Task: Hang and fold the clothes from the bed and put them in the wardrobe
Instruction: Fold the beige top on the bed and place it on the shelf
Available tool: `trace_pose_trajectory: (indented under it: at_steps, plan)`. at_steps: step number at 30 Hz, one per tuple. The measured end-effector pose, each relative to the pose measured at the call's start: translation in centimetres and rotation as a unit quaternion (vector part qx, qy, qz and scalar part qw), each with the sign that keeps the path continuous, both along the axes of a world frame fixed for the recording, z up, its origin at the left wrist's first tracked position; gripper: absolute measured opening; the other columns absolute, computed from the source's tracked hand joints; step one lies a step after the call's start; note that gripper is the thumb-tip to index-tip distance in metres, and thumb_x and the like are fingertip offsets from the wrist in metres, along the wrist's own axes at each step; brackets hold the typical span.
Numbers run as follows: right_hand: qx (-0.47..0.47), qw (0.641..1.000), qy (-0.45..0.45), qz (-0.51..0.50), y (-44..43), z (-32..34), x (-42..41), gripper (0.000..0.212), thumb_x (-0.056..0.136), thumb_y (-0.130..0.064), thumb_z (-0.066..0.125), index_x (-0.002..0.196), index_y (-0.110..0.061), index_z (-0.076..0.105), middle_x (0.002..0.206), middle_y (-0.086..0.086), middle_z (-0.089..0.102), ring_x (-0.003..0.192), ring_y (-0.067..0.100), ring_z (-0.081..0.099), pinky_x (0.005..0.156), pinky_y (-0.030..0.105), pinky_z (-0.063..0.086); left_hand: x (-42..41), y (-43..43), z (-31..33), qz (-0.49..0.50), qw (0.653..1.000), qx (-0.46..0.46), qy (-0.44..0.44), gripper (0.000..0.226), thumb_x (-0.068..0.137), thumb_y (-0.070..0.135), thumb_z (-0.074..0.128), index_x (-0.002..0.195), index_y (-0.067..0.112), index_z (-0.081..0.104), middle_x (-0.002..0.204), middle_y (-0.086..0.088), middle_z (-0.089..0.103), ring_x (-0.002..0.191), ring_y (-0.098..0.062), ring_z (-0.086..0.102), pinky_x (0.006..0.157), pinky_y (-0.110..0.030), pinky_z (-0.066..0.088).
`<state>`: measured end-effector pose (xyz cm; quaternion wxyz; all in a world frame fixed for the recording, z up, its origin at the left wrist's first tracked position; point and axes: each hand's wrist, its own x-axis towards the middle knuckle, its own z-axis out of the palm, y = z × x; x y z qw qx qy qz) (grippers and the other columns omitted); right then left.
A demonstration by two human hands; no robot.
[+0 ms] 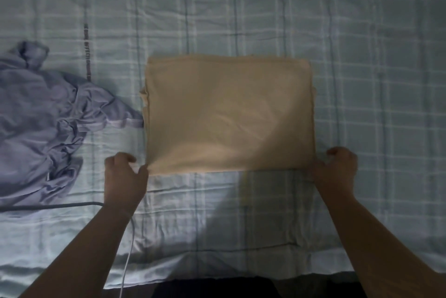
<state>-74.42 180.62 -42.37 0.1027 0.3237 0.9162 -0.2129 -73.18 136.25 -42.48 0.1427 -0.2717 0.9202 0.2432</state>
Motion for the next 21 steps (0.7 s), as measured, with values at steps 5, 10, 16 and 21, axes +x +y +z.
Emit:
trace_pose_trajectory:
  at_steps: [5,10,16,21]
  plan:
    - [0.038,0.945,0.142,0.293,-4.9,1.1,-2.8,0.048,0.088,-0.013,0.052,0.136,-0.003,0.052,0.147,0.022,0.044,0.138,0.038,0.036,0.115,0.048,0.028,-3.6,4.8,0.1,-0.317,0.93,-0.06,0.177,0.055,0.082,0.022,0.051,0.135,0.007,0.05,0.14,-0.02,0.048,0.134,-0.041,0.039,0.111,-0.053,0.032]
    - [0.098,0.925,0.041,0.364,-6.0,-1.8,-5.8,0.063,0.092,-0.026,0.044,0.152,-0.007,0.033,0.159,0.016,0.028,0.147,0.033,0.025,0.121,0.048,0.015,-6.2,7.6,-3.2,-0.405,0.894,-0.173,0.083,0.061,0.097,0.041,0.039,0.153,0.018,0.035,0.159,-0.015,0.031,0.149,-0.036,0.021,0.118,-0.059,0.015]
    - [0.114,0.909,0.091,0.39,-3.9,-7.0,-5.7,0.066,0.091,-0.031,0.041,0.151,-0.006,0.032,0.159,0.017,0.026,0.148,0.034,0.022,0.121,0.051,0.016,-6.1,6.0,-8.2,-0.415,0.884,-0.19,0.104,0.065,0.094,0.044,0.035,0.155,0.022,0.03,0.161,-0.016,0.027,0.15,-0.036,0.017,0.118,-0.062,0.012]
    - [0.101,0.913,0.095,0.384,-4.4,-6.0,-6.0,0.066,0.087,-0.028,0.044,0.149,-0.005,0.038,0.157,0.018,0.03,0.146,0.036,0.027,0.118,0.053,0.021,-6.5,6.2,-7.0,-0.405,0.891,-0.173,0.11,0.066,0.091,0.042,0.038,0.153,0.02,0.035,0.16,-0.016,0.03,0.149,-0.036,0.021,0.117,-0.063,0.014]
